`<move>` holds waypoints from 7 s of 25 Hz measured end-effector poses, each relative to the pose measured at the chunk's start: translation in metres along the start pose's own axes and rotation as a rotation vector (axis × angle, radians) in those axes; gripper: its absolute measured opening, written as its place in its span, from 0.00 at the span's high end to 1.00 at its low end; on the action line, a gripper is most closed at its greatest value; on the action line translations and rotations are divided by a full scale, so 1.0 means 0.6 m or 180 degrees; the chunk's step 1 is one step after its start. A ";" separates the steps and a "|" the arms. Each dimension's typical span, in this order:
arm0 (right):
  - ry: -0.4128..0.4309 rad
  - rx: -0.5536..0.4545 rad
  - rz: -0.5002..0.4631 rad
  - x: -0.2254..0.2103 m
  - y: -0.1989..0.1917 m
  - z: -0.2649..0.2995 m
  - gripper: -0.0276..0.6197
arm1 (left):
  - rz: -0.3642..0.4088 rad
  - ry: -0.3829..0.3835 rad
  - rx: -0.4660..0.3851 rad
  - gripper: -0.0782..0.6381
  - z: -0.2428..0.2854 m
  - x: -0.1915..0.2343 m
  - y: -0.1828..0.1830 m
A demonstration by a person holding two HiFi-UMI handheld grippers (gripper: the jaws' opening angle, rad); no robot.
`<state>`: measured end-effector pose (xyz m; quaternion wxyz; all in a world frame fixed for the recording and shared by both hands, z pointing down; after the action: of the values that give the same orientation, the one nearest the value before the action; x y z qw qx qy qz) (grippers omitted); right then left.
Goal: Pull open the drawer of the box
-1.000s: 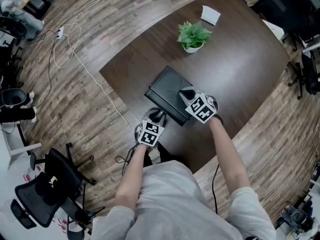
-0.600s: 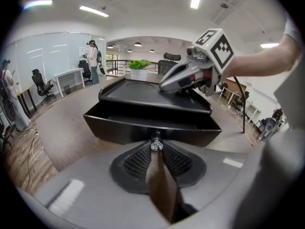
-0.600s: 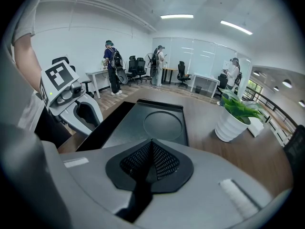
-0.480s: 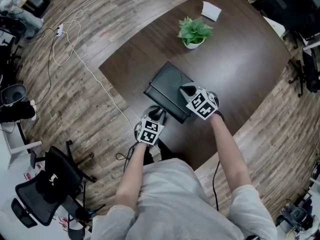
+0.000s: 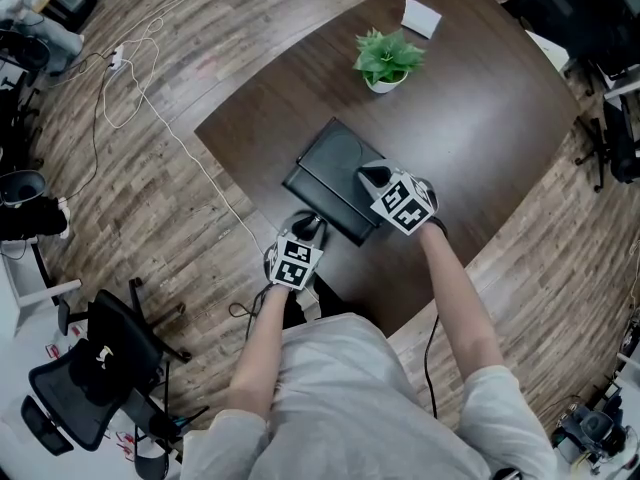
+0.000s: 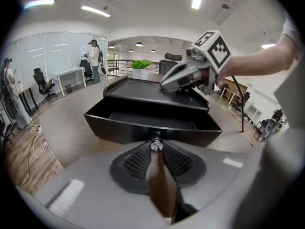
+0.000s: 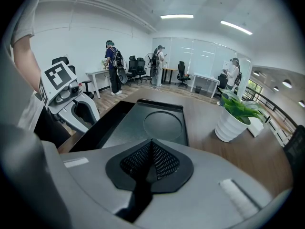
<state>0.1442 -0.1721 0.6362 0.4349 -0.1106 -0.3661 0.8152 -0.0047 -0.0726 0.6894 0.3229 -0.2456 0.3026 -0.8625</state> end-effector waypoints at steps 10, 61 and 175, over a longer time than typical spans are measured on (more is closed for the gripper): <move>0.0001 0.0001 -0.0001 0.001 0.000 0.000 0.96 | -0.0013 0.0010 -0.0005 0.71 -0.010 -0.001 -0.010; -0.0106 -0.0023 -0.0047 0.002 0.000 -0.001 0.96 | -0.0221 -0.0014 -0.0083 0.71 -0.052 -0.003 -0.084; -0.1983 -0.0768 0.2674 0.323 0.046 -0.167 0.96 | 0.0571 -0.0885 -0.0573 0.82 -0.184 0.035 0.039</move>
<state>0.0610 0.0213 0.5730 -0.0738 -0.0496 -0.4931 0.8654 -0.0777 -0.0615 0.6015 0.4139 -0.3624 0.3516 -0.7574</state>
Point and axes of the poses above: the fingertips, and each gripper's own axes: z forward along the fingers, x to its left, y out of its top, the point moved 5 cm from there along -z, backward along the fingers, and after that the axes turned 6 degrees about -y, right-handed, at the moved point
